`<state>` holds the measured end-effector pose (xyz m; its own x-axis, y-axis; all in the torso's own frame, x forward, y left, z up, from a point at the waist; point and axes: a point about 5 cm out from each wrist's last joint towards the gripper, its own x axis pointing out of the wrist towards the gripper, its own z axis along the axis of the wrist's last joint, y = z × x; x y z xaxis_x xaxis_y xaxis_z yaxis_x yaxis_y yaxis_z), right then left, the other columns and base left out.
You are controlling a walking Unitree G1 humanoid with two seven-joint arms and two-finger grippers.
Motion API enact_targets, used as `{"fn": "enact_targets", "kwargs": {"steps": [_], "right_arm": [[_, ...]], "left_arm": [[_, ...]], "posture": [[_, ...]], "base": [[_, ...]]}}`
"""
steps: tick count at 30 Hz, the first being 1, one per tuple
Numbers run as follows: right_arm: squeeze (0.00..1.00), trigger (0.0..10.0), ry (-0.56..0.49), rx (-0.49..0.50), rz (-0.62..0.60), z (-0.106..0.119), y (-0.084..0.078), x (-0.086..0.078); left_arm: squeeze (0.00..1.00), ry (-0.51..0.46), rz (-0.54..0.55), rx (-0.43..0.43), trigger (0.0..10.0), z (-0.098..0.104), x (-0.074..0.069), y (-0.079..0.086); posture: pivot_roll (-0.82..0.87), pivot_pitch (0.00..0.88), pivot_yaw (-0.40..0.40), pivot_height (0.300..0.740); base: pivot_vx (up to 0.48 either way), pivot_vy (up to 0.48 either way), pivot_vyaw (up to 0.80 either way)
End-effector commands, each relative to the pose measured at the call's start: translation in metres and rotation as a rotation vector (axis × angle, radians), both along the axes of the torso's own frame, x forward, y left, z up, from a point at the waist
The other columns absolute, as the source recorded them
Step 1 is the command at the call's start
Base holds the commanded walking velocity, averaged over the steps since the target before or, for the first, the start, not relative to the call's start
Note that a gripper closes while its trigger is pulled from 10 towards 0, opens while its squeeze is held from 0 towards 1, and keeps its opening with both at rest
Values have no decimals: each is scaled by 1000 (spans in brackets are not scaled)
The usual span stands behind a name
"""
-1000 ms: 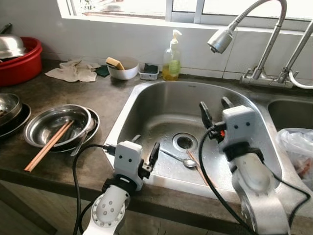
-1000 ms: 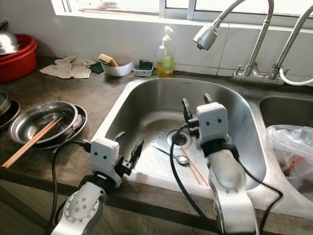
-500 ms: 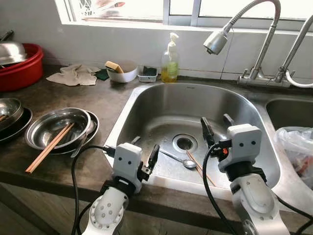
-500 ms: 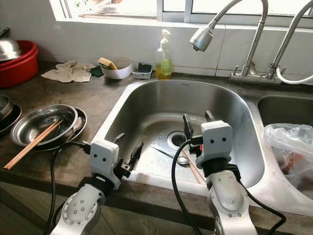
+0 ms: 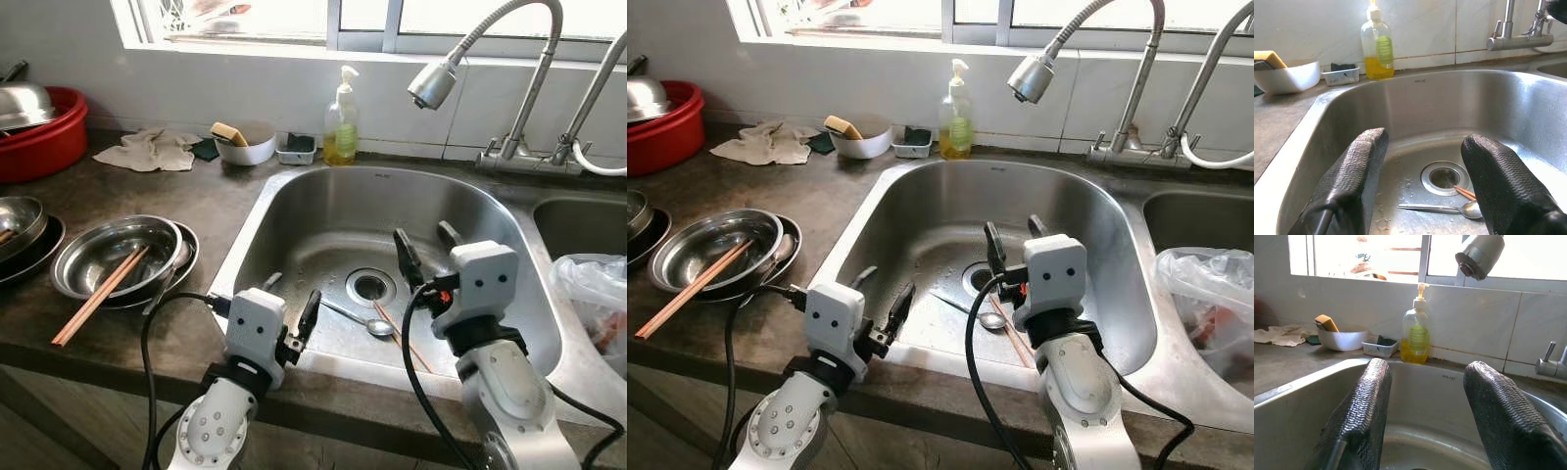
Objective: Kitchen organization
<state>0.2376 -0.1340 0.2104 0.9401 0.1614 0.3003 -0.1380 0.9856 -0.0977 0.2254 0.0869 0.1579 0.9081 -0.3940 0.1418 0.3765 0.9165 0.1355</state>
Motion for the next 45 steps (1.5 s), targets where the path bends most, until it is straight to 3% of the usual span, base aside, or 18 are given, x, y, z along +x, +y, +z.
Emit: {"fn": "enact_targets", "kwargs": {"steps": [1,26,45], "right_arm": [[0,10000,4,4,-10,0,-2,3],[0,10000,33,1,8,-6,4,3],[0,10000,139,-20,11,-33,8,-4]], "left_arm": [[0,-13,-6,6,10000,1,-1,-2],[0,-6,-11,11,10000,-2,-3,-3],[0,5,-5,20,10000,-6,-5,-3]], "posture": [[152,34,-19,740],[150,42,-20,740],[154,43,-17,740]], "base": [[-251,0,0],[-288,0,0],[-331,0,0]]}}
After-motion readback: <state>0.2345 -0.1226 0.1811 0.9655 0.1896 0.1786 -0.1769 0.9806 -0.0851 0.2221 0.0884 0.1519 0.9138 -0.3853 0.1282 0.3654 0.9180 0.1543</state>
